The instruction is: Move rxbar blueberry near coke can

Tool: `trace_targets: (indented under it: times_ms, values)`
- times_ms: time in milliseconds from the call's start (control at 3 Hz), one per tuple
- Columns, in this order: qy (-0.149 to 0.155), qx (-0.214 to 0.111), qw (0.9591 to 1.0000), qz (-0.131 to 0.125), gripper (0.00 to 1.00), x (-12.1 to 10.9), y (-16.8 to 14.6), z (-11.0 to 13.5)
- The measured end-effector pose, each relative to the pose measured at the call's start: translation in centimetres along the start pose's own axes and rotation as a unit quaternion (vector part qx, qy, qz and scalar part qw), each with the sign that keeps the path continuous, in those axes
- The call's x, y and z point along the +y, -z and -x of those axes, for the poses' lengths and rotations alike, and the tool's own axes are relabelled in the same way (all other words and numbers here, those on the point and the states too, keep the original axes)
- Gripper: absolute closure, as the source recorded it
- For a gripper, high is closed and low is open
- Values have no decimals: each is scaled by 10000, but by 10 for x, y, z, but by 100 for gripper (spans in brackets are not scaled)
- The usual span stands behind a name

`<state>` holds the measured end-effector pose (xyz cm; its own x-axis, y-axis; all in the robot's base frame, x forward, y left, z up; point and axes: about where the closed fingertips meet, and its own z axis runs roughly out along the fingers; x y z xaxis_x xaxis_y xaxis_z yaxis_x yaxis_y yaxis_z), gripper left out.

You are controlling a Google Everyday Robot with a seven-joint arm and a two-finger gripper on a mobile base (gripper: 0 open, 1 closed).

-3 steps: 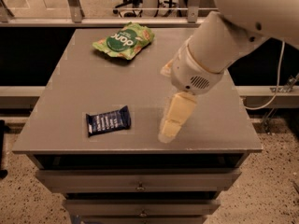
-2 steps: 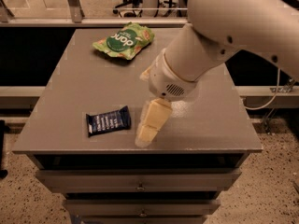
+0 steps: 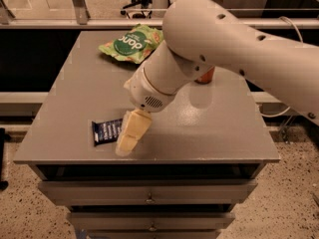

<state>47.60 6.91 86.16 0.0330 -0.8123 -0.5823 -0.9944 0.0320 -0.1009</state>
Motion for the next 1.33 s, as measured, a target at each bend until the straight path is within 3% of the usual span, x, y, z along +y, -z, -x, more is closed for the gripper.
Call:
trace_targets:
  times_ms: [333,1333]
  values:
    - [13,61,10000,30,3,-8,-23,-3]
    - [-113,184,9998,20,72,-14,-38,-13]
